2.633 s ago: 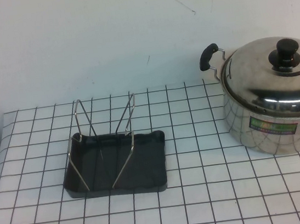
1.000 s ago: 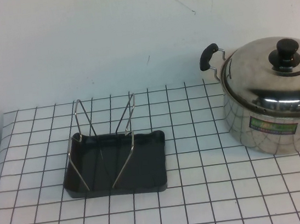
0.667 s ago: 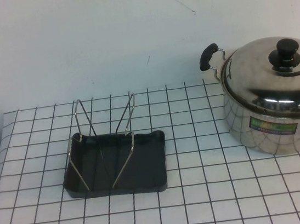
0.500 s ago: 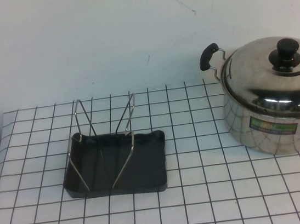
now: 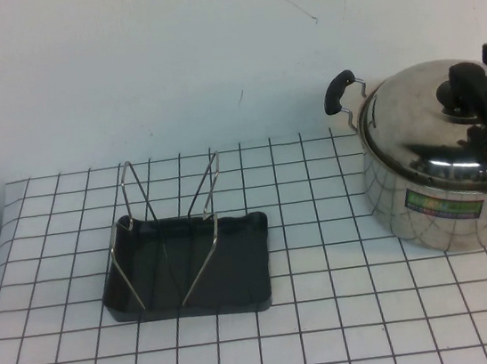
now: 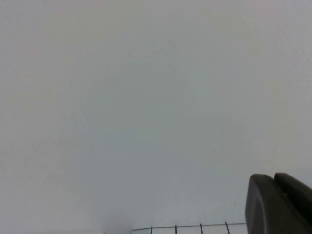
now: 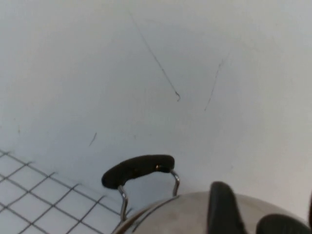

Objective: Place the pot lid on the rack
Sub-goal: Open the pot, then hand over the pot lid

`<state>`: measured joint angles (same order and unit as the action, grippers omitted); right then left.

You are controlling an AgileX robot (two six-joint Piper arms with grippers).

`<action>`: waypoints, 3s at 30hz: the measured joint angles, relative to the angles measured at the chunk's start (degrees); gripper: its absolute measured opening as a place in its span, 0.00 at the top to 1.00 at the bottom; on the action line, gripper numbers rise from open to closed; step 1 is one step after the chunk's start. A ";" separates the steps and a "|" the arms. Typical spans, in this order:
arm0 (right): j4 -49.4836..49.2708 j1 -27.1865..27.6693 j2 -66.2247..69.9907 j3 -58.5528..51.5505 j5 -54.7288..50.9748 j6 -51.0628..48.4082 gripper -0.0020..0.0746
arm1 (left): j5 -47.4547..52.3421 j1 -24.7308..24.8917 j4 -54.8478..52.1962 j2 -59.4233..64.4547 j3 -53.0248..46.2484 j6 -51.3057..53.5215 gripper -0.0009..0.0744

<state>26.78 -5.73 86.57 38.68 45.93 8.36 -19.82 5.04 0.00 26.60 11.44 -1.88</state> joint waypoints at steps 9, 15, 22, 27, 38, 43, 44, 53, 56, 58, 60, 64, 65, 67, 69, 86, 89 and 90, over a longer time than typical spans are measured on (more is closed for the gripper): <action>-11.25 0.00 8.63 4.17 2.33 -0.95 0.15 | -3.33 0.00 -0.73 0.00 -0.94 -0.43 0.99; -10.88 0.00 12.55 5.21 2.63 -1.86 0.14 | -3.47 0.00 -2.58 0.00 -0.94 -0.57 0.99; -12.87 0.00 14.19 5.43 3.43 -2.21 0.28 | -3.47 0.00 -2.81 0.00 -0.94 -1.24 0.99; -12.85 -0.18 14.28 5.43 3.91 -2.67 0.51 | -3.47 0.00 -2.81 0.00 -0.94 -1.24 0.99; -13.07 -0.18 14.76 5.43 16.53 -5.38 0.51 | -2.65 0.00 -3.19 0.00 -0.94 -7.12 0.99; -11.04 -0.18 11.40 5.43 17.17 -2.61 0.51 | -2.57 0.00 -6.13 0.00 -0.94 -23.19 0.99; -9.93 -0.18 10.53 5.43 17.28 -2.35 0.51 | -3.32 0.00 -8.46 0.00 -0.94 -28.27 0.99; 6.15 -5.99 -0.69 5.54 18.34 7.14 0.51 | -22.19 0.00 -37.72 0.00 -0.94 -79.01 0.83; 9.47 -10.93 -3.57 5.64 18.98 8.30 0.51 | -25.69 0.00 -41.67 0.00 -0.94 -96.15 0.49; 10.66 -15.18 -4.41 5.64 19.23 8.41 0.51 | -26.47 0.00 -43.01 0.00 -0.94 -104.49 0.29; 11.17 -19.04 -4.50 5.64 19.34 8.41 0.51 | -27.25 0.00 -44.25 0.00 -0.94 -110.61 0.16; 11.29 -26.74 -4.50 5.64 19.34 5.01 0.51 | -29.55 0.00 -46.22 0.00 -0.94 -114.73 0.08; 11.29 -28.05 -4.50 5.64 19.34 4.45 0.51 | -30.11 0.00 -46.29 0.00 -0.94 -116.02 0.08; 10.77 -30.95 -4.50 5.64 19.34 3.77 0.51 | -30.48 0.00 -46.43 0.00 -0.94 -118.76 0.07; 9.97 -33.17 -4.50 5.64 19.34 3.49 0.51 | -30.72 0.00 -46.55 0.00 -0.94 -120.83 0.07; 5.13 -43.56 -4.50 5.64 15.91 3.63 0.51 | -32.34 0.00 -47.34 0.00 -0.94 -122.06 0.35; 4.12 -43.56 -4.50 5.64 15.77 3.71 0.51 | -32.73 0.00 -47.47 0.00 -0.94 -121.94 0.62; 3.99 -43.56 -4.50 5.64 15.28 3.76 0.51 | -33.44 0.00 -47.03 0.00 -0.94 -122.30 0.70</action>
<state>30.77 -49.29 82.06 44.33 61.21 12.12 -53.26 5.04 -47.03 26.60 10.50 -124.18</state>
